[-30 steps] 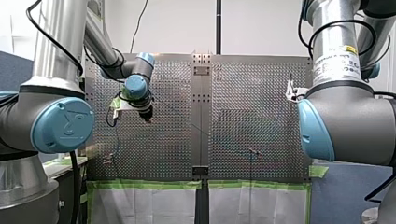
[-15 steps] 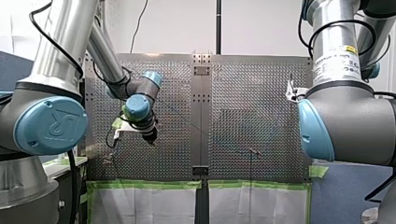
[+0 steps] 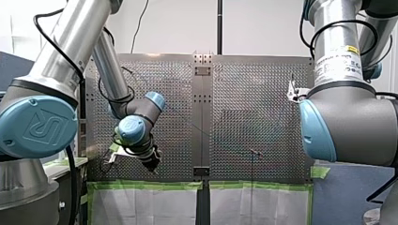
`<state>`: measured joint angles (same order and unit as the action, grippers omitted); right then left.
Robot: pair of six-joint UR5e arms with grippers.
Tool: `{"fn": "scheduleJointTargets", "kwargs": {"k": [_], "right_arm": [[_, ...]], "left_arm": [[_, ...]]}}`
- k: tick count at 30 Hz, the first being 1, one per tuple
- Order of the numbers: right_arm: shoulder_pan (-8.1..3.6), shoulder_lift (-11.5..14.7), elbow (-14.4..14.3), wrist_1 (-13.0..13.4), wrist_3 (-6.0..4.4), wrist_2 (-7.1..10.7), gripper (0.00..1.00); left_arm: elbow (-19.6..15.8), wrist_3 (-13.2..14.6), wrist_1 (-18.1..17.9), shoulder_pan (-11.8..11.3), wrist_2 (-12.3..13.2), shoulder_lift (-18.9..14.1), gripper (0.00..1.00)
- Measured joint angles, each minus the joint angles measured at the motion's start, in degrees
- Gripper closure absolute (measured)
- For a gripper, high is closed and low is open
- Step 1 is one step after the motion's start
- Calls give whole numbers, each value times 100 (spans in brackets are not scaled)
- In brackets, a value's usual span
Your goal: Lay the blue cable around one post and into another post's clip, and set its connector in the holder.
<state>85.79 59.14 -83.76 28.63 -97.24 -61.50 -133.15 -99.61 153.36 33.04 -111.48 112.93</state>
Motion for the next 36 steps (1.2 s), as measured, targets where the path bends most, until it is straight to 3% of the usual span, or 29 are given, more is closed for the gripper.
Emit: {"fn": "scheduleJointTargets", "kwargs": {"k": [9, 24, 36], "right_arm": [[0, 0, 0, 0, 0, 0, 0], [0, 0, 0, 0, 0, 0, 0], [0, 0, 0, 0, 0, 0, 0]], "left_arm": [[-401, -14, -461, 458, -3, 133, 0], [-441, -55, -1193, 1176, -6, 135, 0], [-440, -131, -1817, 1231, -9, 137, 0]]}}
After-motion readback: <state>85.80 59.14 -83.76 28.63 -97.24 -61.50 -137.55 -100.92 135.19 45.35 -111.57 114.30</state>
